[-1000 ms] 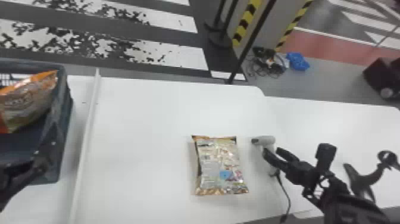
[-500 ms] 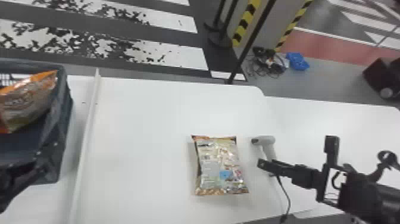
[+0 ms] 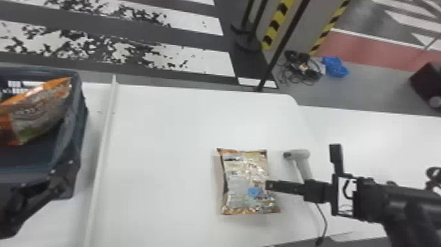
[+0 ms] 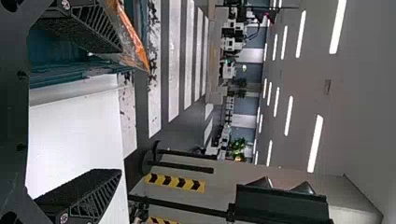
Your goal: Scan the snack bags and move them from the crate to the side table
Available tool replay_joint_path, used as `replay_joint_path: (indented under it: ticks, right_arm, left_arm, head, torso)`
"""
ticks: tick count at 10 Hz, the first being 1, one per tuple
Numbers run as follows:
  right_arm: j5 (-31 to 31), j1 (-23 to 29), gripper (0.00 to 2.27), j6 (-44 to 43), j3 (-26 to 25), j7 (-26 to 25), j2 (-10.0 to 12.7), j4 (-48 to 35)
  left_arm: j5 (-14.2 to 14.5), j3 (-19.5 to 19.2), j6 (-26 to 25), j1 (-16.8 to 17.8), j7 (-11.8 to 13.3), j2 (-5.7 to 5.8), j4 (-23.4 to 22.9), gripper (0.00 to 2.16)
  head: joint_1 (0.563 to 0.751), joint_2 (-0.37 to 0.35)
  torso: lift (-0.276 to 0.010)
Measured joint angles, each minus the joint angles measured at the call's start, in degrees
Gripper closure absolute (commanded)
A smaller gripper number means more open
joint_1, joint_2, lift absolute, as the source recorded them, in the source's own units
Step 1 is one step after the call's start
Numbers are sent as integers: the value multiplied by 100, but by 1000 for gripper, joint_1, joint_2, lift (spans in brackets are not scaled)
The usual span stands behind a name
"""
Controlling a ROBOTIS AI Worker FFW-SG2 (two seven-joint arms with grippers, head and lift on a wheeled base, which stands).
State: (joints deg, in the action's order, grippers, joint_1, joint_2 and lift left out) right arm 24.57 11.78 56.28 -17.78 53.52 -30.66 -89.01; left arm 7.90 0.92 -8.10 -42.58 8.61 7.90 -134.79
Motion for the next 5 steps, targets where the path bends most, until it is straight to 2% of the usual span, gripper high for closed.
replay_joint_path:
  ticks: [2,3,4,5]
  right_arm:
    - [-35,-177,90,-491,255,127,4,405]
    - [-1,-210,745,-553,321,141,24,477]
    - [10,-231,1885,-563,392,172,41,499]
    - [12,-251,2233,-536,457,214,54,505]
  left_arm:
    - [-12,-14,-9,-13,-3,1,-20,80]
    - [-24,-13,-12,-8,-1,1,-18,80]
    - [-31,-6,-13,12,0,1,4,80]
    - [-34,2,-13,36,0,1,33,80]
  head:
    - [695,-275]
    - [695,-271]
    - [695,-261]
    - [695,-250]
  torso:
    - [-87]
    - [-87]
    - [-87]
    - [-87]
